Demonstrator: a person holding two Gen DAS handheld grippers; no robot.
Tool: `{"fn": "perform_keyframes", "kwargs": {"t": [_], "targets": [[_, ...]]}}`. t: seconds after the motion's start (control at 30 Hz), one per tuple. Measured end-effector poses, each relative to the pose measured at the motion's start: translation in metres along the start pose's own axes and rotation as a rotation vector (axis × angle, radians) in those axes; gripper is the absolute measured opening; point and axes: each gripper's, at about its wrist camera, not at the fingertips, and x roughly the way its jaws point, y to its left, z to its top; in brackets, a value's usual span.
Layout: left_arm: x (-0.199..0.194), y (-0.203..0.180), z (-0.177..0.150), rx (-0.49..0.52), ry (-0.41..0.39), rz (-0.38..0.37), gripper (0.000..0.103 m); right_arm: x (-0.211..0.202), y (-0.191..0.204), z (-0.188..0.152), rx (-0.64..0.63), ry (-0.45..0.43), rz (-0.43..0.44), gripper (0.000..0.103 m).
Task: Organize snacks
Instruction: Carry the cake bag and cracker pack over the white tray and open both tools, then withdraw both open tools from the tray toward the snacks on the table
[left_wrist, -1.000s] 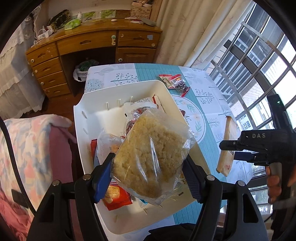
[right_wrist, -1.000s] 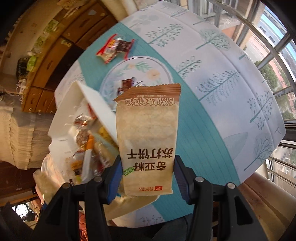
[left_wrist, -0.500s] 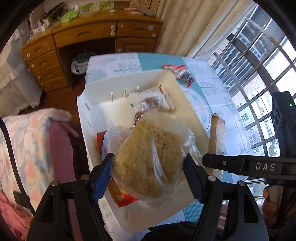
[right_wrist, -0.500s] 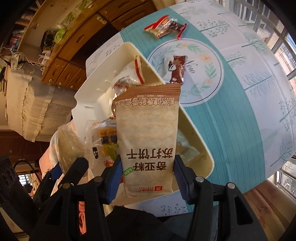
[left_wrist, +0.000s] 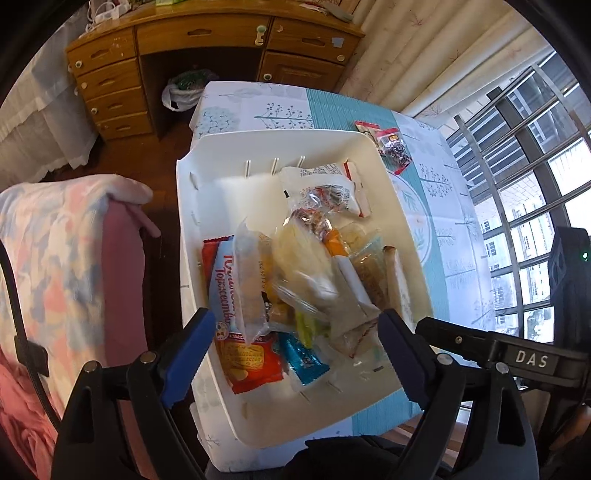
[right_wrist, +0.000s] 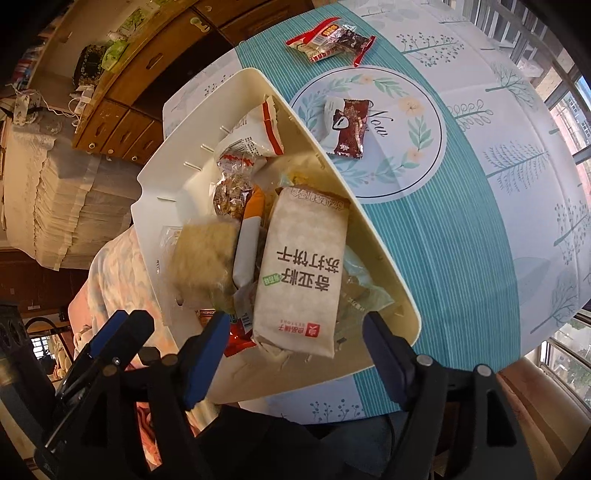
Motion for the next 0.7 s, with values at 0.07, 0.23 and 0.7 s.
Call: {"fn": "perform_keyframes", "kwargs": {"t": [0.07,0.23,0.7], "targets": [[-0.005,-0.004,0.003,-0.007,-0.001,-0.001,0.089,-0.004,-0.003,0.003,-0.006,-0.004,-0.003,0.075],[-0.016,-0.023,0.015,0.003,-0.008,0.017,0.090,-0.017,-0.013,0.014,-0.032,-0.023,-0.008,0.076],[-0.022,-0.106,0.064,-0.018,-0.037,0.063,0.090,-0.068,-0.064,0.075,-0.134,-0.117,0.008,0.076]]}}
